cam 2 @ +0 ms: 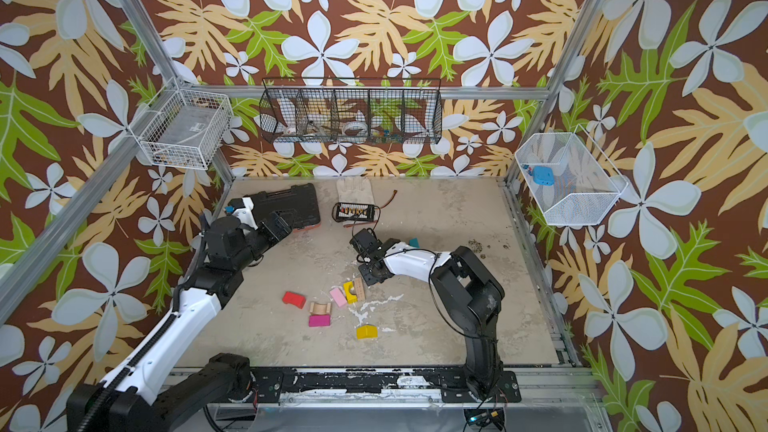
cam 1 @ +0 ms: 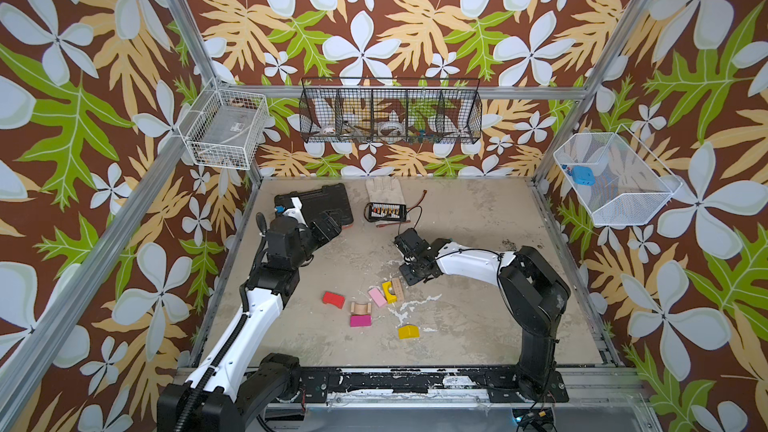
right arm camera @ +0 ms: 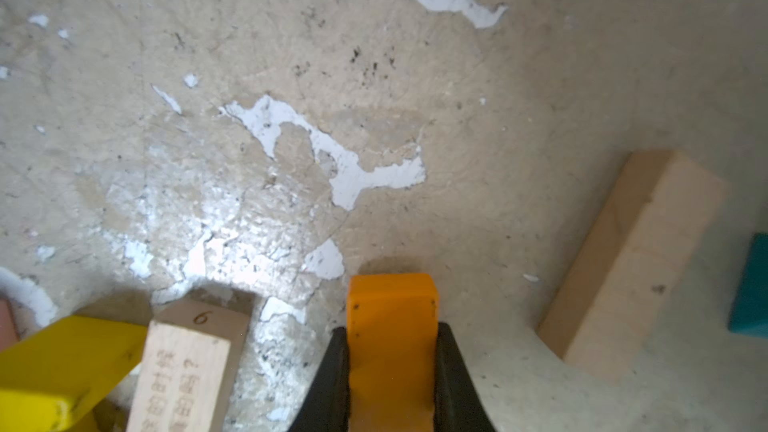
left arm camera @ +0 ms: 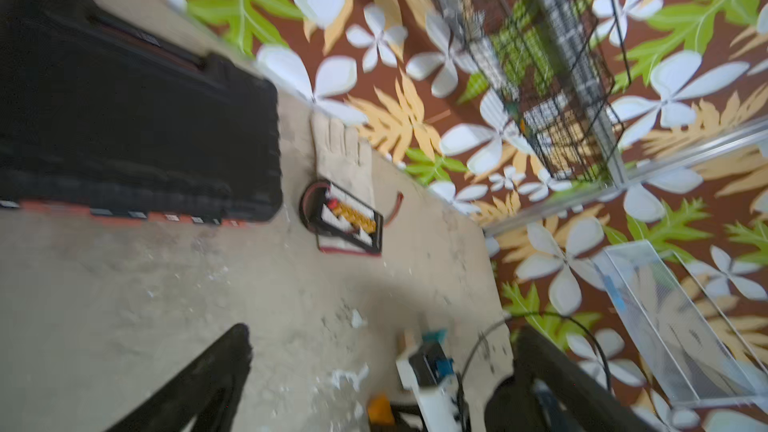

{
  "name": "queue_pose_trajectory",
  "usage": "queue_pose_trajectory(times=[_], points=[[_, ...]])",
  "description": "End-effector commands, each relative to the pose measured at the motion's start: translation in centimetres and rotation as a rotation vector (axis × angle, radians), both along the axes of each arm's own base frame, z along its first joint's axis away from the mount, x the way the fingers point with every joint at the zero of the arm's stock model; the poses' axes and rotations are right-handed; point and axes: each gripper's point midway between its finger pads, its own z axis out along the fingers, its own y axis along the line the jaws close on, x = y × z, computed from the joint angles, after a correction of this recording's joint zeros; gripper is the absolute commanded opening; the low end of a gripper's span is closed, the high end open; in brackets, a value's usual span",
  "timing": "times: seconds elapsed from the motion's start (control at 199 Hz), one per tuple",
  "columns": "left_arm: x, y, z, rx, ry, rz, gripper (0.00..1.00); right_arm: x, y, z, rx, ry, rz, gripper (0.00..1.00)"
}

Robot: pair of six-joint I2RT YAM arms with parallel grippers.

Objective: Build the wood block tower
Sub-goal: 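Place the orange bar on the wooden bar while the left arm reaches forward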

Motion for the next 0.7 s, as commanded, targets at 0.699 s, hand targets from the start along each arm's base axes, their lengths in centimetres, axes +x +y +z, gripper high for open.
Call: queue_pose_trajectory(times=[0.699], points=[[-8.0,-2.6,-9.3,0.254,0.289,-0.379,1.0,7.3,-6.4,3.0,0.061,-0.109,-0.4,0.0]])
